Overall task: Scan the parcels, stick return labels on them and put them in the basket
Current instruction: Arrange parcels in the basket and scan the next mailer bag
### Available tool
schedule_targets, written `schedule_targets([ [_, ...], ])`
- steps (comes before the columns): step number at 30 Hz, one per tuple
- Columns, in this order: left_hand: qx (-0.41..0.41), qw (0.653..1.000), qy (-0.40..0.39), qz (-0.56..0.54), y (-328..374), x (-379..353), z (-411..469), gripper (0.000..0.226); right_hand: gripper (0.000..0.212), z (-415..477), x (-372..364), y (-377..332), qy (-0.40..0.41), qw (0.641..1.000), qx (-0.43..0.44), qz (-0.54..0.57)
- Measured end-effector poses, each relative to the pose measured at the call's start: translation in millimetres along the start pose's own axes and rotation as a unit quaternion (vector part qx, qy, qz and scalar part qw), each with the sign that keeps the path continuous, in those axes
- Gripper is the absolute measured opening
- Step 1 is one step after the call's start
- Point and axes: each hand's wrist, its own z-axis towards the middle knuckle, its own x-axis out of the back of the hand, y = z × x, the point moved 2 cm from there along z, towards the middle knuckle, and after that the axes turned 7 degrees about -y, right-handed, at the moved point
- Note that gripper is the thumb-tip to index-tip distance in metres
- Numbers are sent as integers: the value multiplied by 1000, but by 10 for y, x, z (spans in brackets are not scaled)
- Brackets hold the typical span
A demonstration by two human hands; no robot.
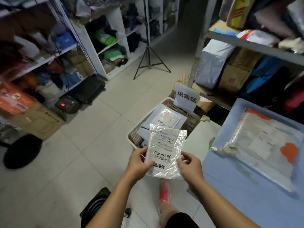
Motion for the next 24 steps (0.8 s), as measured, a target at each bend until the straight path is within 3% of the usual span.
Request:
schedule_targets([
  [6, 69, 997, -2, 25, -50, 421, 1063, 58, 27, 1026, -581, -106, -23, 998, -54, 29],
  [16, 119, 986, -98, 58, -521, 315, 3301, 67, 27, 3081, -882, 100, 68, 989, -129, 25],
  [24, 82, 972, -148, 164, -1092, 36, 5079, 67, 29, 4271, -1072, 541, 155, 976, -151, -19],
])
